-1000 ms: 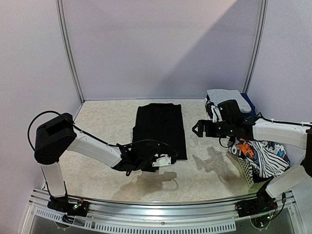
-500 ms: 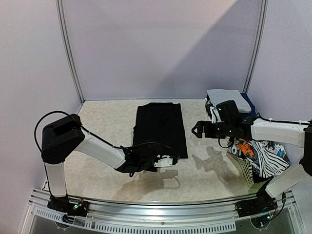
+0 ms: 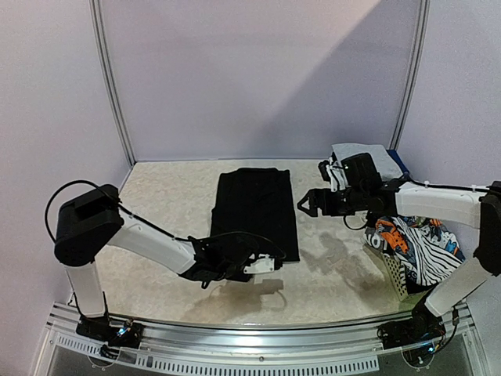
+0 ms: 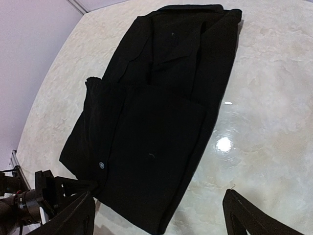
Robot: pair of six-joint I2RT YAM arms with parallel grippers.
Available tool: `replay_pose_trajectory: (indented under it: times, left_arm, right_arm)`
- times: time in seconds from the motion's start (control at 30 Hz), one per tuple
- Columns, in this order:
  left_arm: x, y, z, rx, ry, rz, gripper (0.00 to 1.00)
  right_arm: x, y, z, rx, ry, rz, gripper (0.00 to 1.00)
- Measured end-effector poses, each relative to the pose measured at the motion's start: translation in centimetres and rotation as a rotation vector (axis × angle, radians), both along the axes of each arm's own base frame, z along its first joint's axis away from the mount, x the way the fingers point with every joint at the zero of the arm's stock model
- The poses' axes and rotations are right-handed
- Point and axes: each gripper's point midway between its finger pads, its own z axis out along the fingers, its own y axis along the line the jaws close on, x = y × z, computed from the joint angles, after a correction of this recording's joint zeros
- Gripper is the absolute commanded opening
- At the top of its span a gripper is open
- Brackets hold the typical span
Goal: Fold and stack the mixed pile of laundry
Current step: Pick up the 2/3-rectangle-folded shirt from the center of the board.
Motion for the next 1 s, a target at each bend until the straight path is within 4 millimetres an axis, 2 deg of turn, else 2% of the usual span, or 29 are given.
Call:
replay_pose_trajectory:
  times: [0.17,0.27,0.5,0.6,0.73,0.9,1.0]
  left_arm:
    - [-4.3,-0.2,0.7,0.013,0.06,-0.031,0.0]
    - [-7.4,-0.1,1.1,0.037,0.1,-0.046,0.0]
    - [-12.0,0.6,2.9,0.067,0.171,-0.043,0.0]
    - [-13.8,0.3,4.5,0.063,0.199,-0.048,0.0]
    - [-15.3,-0.1,6.8,0.042,0.228,-0.043,0.0]
    - [-16.4,0.1,9.1,0.032,0.244,-0.051,0.0]
    - [-16.6,0.8,10.2,0.035,0.242,-0.058,0.0]
  right_arm:
    - [0.0,2.6,0.2,0.04,0.025,0.113,0.71]
    - [-0.3,5.2,0.1,0.059,0.048,0.201,0.62]
    - [-3.6,10.8,-2.9,0.052,0.146,0.414,0.44]
    - [-4.8,12.0,-4.5,0.044,0.187,0.47,0.37]
    - [-6.3,12.5,-6.0,0.04,0.24,0.519,0.29]
    - [-7.8,13.3,-7.2,0.037,0.271,0.575,0.15]
    - [-9.5,13.6,-8.4,0.023,0.303,0.604,0.09]
